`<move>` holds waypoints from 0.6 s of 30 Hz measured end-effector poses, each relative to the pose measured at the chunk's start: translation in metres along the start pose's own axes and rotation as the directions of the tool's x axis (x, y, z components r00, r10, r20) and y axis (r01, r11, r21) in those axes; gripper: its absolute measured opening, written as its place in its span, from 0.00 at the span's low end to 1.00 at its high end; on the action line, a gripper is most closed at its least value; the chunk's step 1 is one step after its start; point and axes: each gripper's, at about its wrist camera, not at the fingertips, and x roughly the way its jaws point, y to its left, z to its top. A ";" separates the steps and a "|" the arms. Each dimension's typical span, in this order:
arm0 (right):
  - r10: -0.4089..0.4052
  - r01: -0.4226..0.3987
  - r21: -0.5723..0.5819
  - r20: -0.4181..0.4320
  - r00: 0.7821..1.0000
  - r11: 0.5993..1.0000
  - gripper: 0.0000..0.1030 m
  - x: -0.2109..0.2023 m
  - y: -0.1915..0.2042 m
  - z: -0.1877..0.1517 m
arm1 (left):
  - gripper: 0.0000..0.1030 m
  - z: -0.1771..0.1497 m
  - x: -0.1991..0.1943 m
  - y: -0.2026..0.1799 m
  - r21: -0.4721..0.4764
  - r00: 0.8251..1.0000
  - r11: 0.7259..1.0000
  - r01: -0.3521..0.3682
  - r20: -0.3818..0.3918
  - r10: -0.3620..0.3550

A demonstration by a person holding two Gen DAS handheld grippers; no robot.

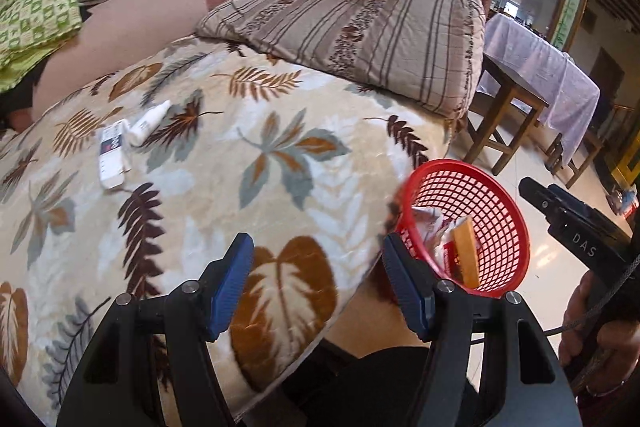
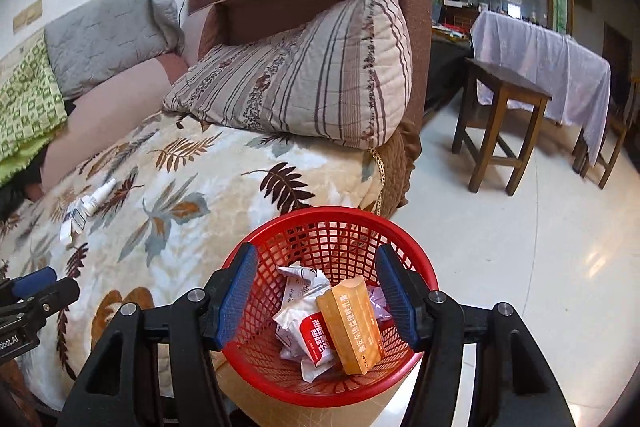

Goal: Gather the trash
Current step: 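Open the left tool over the basket while the right tool opens too, then move both open tools back over the bed toward the remaining items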

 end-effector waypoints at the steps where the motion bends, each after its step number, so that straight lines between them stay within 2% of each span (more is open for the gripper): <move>1: 0.002 -0.002 -0.007 -0.002 1.000 1.000 0.64 0.000 0.003 0.000 | 0.64 -0.002 -0.001 0.004 -0.005 1.000 1.000 -0.005 0.001 0.005; 18: 0.016 -0.018 -0.134 -0.015 1.000 0.991 0.64 0.000 0.062 0.002 | 0.64 -0.014 -0.019 0.059 -0.116 0.999 0.992 -0.039 0.019 0.041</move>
